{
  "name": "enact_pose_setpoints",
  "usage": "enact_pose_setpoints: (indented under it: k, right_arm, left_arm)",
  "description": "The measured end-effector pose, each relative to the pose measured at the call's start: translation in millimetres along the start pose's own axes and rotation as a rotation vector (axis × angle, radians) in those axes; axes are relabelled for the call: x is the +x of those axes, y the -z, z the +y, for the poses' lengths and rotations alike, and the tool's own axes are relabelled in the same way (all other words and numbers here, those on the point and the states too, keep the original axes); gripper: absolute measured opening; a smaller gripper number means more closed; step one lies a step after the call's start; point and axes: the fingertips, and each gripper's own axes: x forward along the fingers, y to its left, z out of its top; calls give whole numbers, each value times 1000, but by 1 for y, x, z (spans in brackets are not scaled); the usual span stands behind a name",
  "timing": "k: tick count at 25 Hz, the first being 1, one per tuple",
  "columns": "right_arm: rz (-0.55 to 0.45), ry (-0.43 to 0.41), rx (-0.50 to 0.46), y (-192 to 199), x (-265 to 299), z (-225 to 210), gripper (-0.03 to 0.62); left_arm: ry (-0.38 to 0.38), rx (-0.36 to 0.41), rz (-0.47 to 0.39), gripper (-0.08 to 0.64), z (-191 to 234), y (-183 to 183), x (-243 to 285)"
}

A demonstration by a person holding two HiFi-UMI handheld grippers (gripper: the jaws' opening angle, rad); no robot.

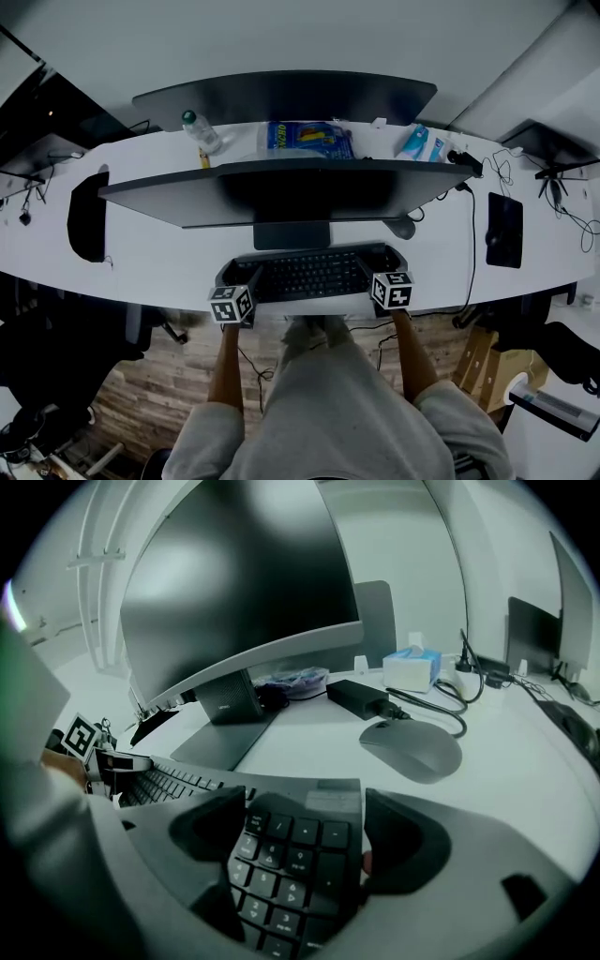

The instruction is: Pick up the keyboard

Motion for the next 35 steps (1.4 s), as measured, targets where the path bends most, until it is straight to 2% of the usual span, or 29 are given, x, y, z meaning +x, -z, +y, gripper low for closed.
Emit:
enact_pose_setpoints:
  k: [13,35]
  right_arm:
    - [43,-62,51,5,7,0,388]
    - [32,-41,46,5,-9,3,387]
  left_arm:
    - [-4,-8,-4,333,0,0,0]
    - [-5,-16,-16,333,-7,2,-10]
